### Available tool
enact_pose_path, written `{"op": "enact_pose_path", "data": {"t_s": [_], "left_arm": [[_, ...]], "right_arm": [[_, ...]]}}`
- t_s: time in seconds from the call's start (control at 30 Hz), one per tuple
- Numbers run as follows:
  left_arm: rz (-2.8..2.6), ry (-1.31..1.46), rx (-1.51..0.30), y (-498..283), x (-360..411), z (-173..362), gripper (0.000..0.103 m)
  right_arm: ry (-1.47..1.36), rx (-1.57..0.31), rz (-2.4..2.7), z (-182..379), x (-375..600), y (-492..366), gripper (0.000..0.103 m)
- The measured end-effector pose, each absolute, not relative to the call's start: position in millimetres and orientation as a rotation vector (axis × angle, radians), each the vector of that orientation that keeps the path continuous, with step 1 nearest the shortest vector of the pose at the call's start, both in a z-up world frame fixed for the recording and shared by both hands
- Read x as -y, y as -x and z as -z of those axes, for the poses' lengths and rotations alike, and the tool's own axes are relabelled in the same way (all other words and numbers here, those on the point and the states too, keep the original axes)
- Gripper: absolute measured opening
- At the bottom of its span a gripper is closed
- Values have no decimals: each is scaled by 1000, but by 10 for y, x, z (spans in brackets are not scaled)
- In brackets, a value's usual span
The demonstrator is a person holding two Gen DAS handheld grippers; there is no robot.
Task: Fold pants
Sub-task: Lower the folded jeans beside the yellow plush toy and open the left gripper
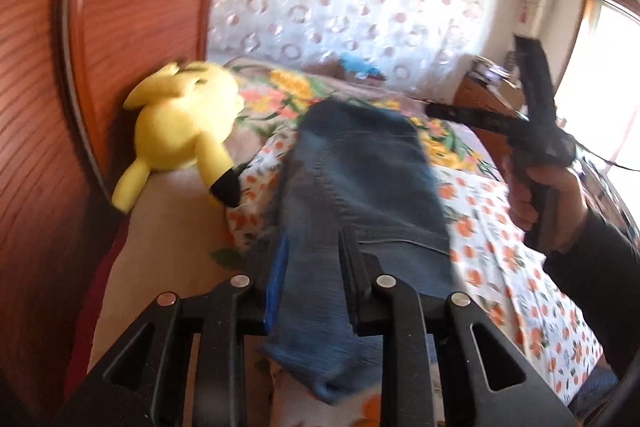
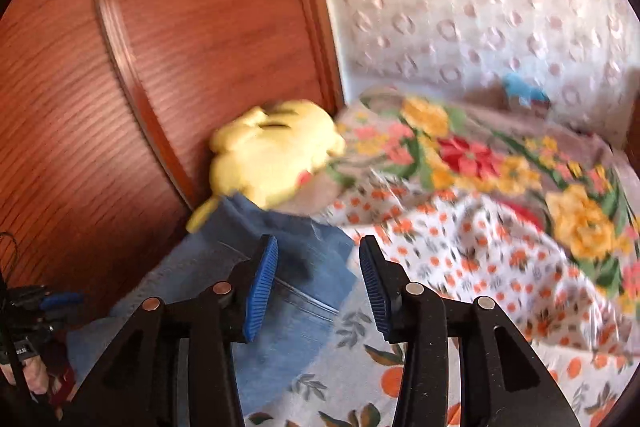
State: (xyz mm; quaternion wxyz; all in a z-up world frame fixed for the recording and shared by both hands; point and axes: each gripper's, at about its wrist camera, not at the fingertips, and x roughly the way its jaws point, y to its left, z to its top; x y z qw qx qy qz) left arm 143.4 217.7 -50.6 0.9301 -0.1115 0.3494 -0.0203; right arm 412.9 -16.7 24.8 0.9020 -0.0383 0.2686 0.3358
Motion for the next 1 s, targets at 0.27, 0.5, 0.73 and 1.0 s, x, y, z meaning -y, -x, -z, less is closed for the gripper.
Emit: {"op": "enact_pose_path", "data": {"t_s": [0.27, 0.5, 0.73, 1.0], "left_arm": [[48, 122, -815, -1558, -1830, 764, 27], [29, 97, -834, -1621, -1814, 945, 27], [33, 131, -771, -1455, -1751, 708, 28], [20, 101, -776, -1381, -1592, 786, 53]], "right_arm": [[210, -654, -709, 55, -355, -4288, 44], [234, -673, -658, 327, -455, -4517, 44], [196, -599, -721, 253, -187, -3953, 44], [224, -659, -787, 517, -77, -3504, 44]]}}
